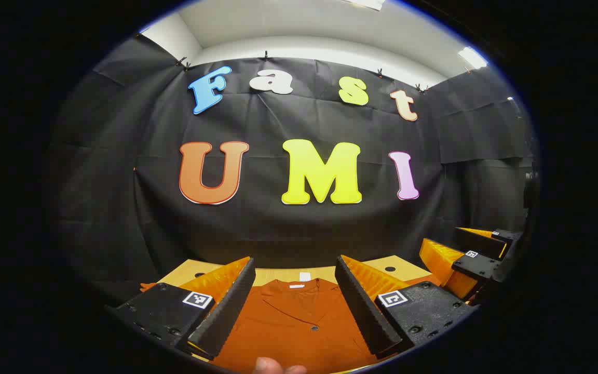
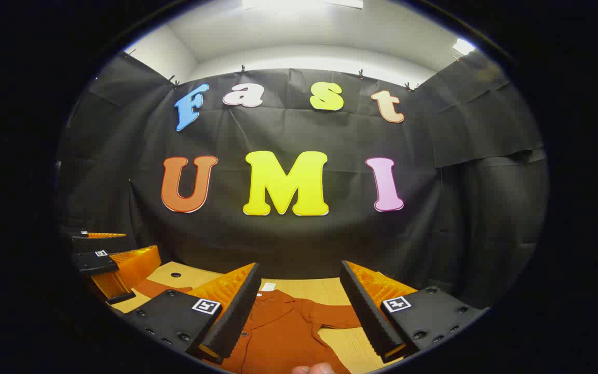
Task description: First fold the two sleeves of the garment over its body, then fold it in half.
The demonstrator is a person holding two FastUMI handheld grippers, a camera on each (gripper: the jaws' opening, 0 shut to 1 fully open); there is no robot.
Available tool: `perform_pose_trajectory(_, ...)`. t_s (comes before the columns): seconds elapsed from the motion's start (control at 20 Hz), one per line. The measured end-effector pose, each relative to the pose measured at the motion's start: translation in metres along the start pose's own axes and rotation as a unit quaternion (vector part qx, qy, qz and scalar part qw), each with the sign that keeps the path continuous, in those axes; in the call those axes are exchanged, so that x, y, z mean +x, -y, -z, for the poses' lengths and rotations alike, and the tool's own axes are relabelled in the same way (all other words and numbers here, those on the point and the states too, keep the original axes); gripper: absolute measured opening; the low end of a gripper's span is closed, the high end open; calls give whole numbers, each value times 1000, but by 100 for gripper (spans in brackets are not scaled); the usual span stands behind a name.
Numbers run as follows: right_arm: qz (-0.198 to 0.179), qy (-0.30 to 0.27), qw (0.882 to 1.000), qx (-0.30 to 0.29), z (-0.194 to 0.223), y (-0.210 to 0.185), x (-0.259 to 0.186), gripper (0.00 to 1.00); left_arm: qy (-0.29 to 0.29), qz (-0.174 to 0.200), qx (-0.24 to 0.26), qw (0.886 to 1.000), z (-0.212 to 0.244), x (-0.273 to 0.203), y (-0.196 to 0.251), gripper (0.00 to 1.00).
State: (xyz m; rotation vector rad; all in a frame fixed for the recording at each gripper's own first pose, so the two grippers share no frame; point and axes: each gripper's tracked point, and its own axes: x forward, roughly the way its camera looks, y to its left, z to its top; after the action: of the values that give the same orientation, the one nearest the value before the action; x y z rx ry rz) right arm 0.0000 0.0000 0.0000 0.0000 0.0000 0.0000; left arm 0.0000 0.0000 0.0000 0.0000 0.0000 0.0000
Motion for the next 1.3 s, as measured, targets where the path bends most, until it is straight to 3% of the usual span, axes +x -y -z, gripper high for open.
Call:
perform_pose_trajectory(0.75, -10, -11, 1000, -7, 2, 1, 6, 97, 0, 14, 9, 1000, 5, 4, 18, 99)
perform_pose_trajectory(1.3, 17, -28, 999, 2, 10, 27, -5, 97, 11, 18, 4, 1000, -4, 0, 27, 100)
